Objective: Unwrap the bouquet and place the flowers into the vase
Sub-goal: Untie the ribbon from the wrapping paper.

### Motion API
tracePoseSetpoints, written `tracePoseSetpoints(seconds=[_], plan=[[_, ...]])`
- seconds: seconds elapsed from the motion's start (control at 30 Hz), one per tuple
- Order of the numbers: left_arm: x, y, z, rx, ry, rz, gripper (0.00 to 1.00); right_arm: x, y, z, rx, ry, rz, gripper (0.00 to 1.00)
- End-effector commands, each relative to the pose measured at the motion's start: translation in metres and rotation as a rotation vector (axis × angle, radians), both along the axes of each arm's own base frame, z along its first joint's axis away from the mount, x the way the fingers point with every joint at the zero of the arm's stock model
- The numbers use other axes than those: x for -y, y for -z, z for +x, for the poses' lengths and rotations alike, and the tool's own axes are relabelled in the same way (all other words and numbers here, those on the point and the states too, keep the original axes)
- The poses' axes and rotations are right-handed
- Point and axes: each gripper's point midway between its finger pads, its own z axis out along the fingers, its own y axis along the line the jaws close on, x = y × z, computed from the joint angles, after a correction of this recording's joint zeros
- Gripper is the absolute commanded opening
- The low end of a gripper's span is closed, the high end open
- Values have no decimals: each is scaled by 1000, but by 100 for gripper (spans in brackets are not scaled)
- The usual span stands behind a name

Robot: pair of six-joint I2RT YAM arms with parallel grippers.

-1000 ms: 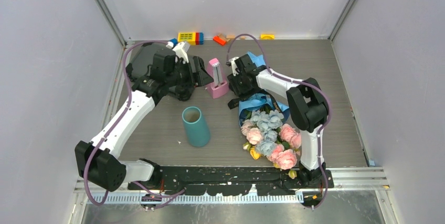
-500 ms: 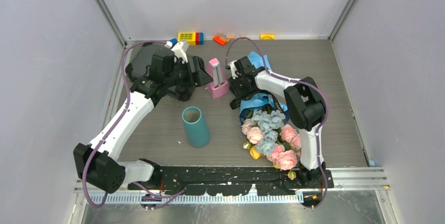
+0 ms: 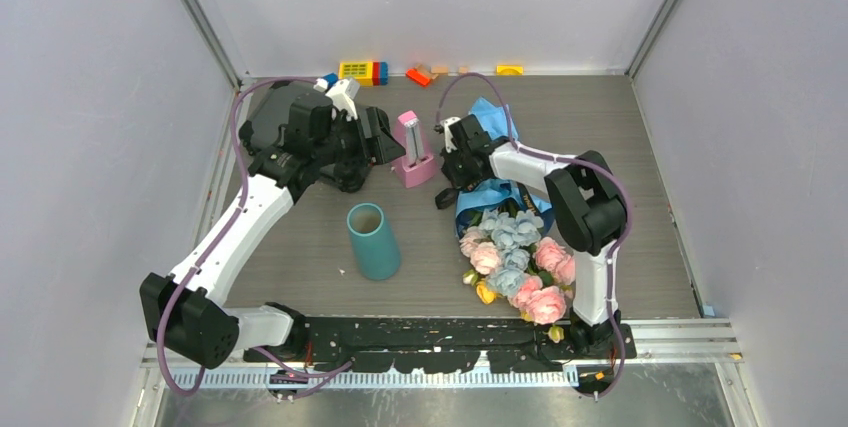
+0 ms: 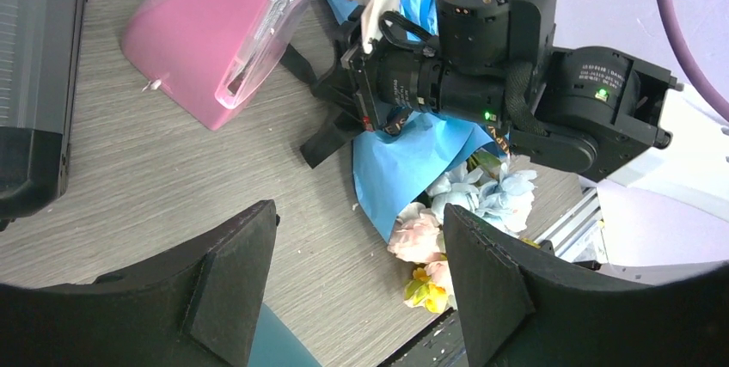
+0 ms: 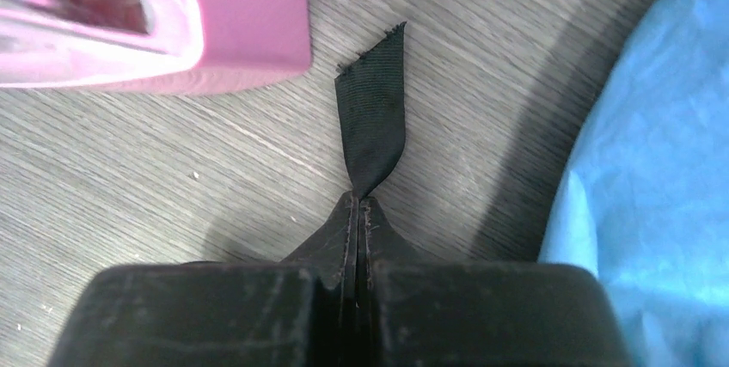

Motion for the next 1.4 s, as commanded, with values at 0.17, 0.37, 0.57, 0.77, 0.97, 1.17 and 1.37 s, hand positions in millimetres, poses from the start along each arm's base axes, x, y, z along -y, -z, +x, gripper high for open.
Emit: tracePoseSetpoints(seconds=[0.17, 0.37, 0.57, 0.77, 0.97, 1.17, 1.37], plan=[[8, -16, -1, 54, 16, -55, 72, -1, -83, 19, 234, 132, 187, 0], [17, -15, -3, 49, 35, -61, 72, -1, -115, 18, 302, 157, 266, 0], [36, -18, 2, 55, 48, -108, 72, 5, -129, 13, 334, 175, 301, 0], [71, -16, 16, 37, 46, -171, 72, 15, -156, -3, 402, 191, 367, 0], [90, -3, 37, 7, -13, -186, 70, 32, -173, -21, 475, 234, 416, 0], [112, 4, 54, 1, -22, -216, 70, 37, -170, -34, 472, 234, 434, 0], [134, 12, 70, -14, 1, -234, 70, 37, -166, -42, 462, 228, 458, 0]])
